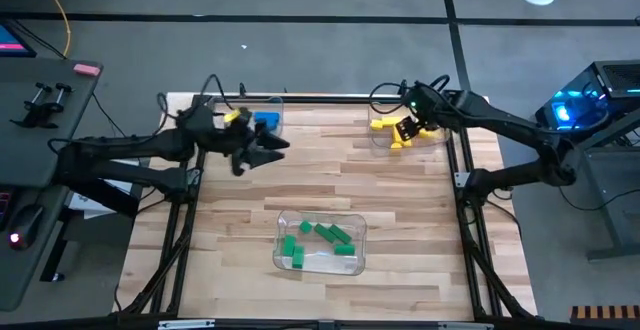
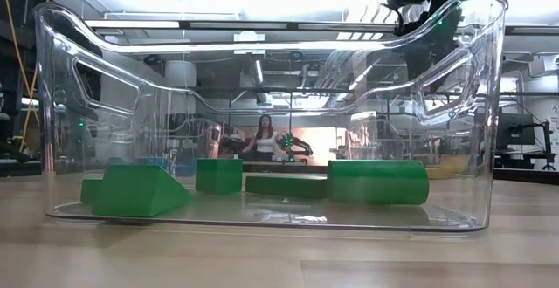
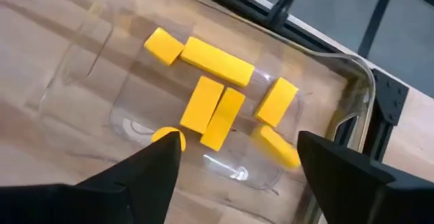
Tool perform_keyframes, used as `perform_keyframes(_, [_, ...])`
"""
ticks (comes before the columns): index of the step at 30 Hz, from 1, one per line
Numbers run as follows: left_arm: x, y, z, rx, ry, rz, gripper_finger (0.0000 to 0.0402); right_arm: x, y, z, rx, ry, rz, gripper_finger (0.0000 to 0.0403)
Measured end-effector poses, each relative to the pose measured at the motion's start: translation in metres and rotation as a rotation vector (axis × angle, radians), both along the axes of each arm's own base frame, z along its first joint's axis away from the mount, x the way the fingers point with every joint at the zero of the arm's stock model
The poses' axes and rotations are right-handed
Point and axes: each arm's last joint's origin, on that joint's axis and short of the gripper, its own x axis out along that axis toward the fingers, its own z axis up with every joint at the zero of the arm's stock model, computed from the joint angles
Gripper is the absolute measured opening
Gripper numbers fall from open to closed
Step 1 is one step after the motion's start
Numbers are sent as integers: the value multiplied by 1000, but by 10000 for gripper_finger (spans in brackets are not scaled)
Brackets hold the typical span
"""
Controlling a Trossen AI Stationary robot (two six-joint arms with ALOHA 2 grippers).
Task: Sort blocks
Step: Return to Home Position
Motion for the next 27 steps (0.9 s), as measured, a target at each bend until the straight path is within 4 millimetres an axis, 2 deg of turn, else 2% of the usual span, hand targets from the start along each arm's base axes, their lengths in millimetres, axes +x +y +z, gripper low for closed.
perform_keyframes(4, [-24, -7, 14, 53, -61, -55, 220, -5, 13, 10, -1, -39, 52, 300])
perform_keyframes(8, [-52, -15, 16, 133, -66, 42, 220, -20, 37, 29, -32, -158, 72, 301])
perform_keyframes(12, [-73, -19, -15, 121, -89, 199, 220, -42, 60, 46, -5, -331, 60, 301])
perform_keyframes(18, [-85, -24, -84, 7, -119, 274, 220, -63, 85, 58, 97, -524, 71, 302])
perform_keyframes(22, [-95, -22, -108, -31, -183, 291, 220, -64, 92, 60, 140, -575, 44, 302])
perform_keyframes(27, [-104, -19, -125, -41, -195, 321, 220, -61, 98, 59, 179, -581, 52, 303])
